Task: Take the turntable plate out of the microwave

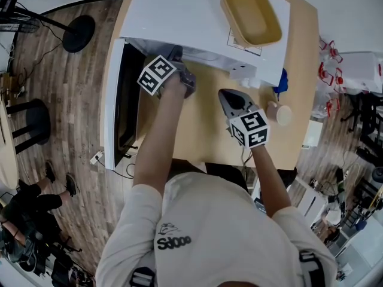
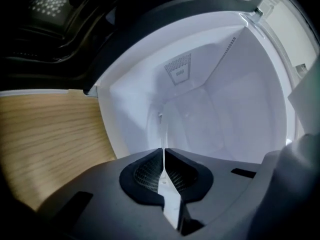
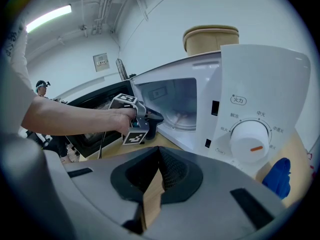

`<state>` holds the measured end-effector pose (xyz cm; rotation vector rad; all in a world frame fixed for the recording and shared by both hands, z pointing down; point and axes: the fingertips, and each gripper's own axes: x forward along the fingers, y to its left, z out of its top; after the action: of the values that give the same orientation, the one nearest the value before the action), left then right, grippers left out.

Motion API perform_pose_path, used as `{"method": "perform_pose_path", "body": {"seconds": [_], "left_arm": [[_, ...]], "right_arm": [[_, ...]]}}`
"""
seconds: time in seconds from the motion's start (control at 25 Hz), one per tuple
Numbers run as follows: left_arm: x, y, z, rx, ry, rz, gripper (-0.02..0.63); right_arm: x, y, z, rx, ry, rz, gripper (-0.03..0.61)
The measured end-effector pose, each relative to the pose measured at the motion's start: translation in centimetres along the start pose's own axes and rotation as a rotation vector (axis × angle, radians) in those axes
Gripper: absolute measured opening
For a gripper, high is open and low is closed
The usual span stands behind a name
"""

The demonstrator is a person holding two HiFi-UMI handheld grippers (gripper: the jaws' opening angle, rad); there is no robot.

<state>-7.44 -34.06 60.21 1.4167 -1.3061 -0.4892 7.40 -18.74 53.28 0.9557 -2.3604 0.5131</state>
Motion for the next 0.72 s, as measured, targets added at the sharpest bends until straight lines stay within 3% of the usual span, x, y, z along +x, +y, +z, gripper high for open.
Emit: {"method": "perform_pose_path", "body": {"seconds": [0.24,0.72], "left_arm": [[-1.8,0.9,-0.3,-0.037,-0.043,0.018,0.018],[-3.0,1.3,-1.5,-0.075,-0.051,0.01,0.012]], "right_arm": [[0.4,0.3,0.0,0.011,-0.004,0.002,0.006],[1.1,1.1,0.3,0.034,-0.019,0.005,0.006]]}}
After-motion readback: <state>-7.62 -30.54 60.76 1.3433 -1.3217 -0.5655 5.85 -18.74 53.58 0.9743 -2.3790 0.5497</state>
